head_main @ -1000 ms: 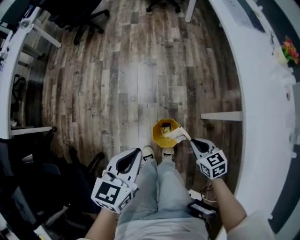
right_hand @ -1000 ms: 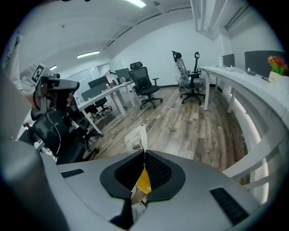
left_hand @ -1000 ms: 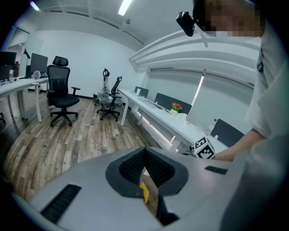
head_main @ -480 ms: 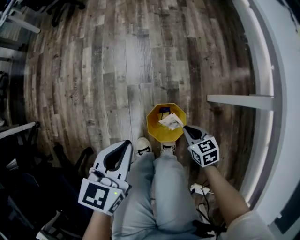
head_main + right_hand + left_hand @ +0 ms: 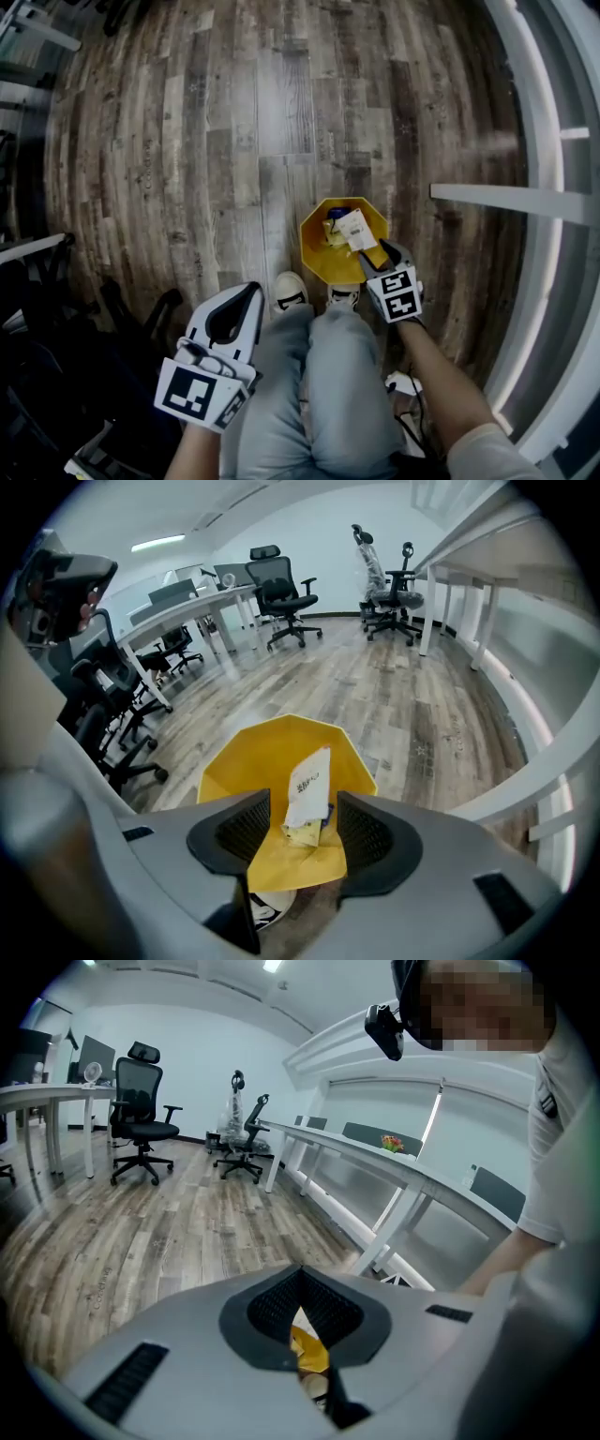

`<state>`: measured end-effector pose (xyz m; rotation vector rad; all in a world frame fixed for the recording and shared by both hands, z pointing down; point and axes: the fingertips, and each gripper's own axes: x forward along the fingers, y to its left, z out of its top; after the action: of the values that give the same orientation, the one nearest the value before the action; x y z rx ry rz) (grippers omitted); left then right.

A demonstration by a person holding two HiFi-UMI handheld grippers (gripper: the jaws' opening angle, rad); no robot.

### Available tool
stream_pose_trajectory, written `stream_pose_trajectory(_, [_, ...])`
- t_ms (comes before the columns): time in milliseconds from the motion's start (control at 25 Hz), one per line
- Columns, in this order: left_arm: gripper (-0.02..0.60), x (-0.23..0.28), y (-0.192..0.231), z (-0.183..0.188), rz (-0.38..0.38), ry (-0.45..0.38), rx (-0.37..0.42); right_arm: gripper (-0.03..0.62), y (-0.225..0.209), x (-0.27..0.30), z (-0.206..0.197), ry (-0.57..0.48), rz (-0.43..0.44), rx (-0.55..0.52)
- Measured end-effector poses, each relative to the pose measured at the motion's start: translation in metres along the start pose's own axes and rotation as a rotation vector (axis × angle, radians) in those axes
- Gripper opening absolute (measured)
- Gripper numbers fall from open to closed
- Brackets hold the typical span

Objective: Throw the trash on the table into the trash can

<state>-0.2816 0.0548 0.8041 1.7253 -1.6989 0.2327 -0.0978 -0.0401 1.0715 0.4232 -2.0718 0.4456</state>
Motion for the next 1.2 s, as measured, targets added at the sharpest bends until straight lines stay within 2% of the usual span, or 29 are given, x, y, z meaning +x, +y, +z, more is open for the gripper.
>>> stream_pose_trajectory(80, [0.002, -0.005, -0.003, 0.003, -0.001, 0.004, 0.003, 0.245, 0.0, -0.005, 0.005, -0.001, -0.019, -0.015])
stream_pose_trajectory(320, [0.002, -0.026, -0.008, 0.029, 0.006, -0.007, 0.008, 0.245, 0.009, -0.044, 0.036, -0.038, 0.001, -0.019])
stream_pose_trajectory(560, [0.002, -0.069, -0.042, 0.096, -0.009, -0.009, 0.032, 0.243, 0.013, -0.155, 0.114, -0.128, 0.046, -0.01])
stream_pose_trajectory(640, [0.002, -0.093, -0.053, 0.128, 0.0, -0.027, 0.038, 0.204, 0.021, -0.202, 0.145, -0.167, 0.073, -0.01])
stream_pose_trajectory(760, [0.002, -0.124, -0.077, 0.168, -0.008, -0.047, 0.034, 0.068, 0.036, -0.27, 0.191, -0.231, 0.098, -0.024])
stream_pose_trajectory(840, [0.002, -0.139, -0.1, 0.188, -0.039, -0.048, 0.041, 0.051, 0.045, -0.314, 0.216, -0.277, 0.111, -0.028])
stream_pose_trajectory(1000, [0.002, -0.163, -0.135, 0.235, -0.099, -0.088, 0.107, 0.043, 0.055, -0.387, 0.268, -0.385, 0.1, -0.009])
stream_pose_trajectory(1200, [0.002, -0.196, -0.169, 0.262, -0.133, -0.132, 0.098, 0.044, 0.071, -0.461, 0.293, -0.477, 0.127, 0.048])
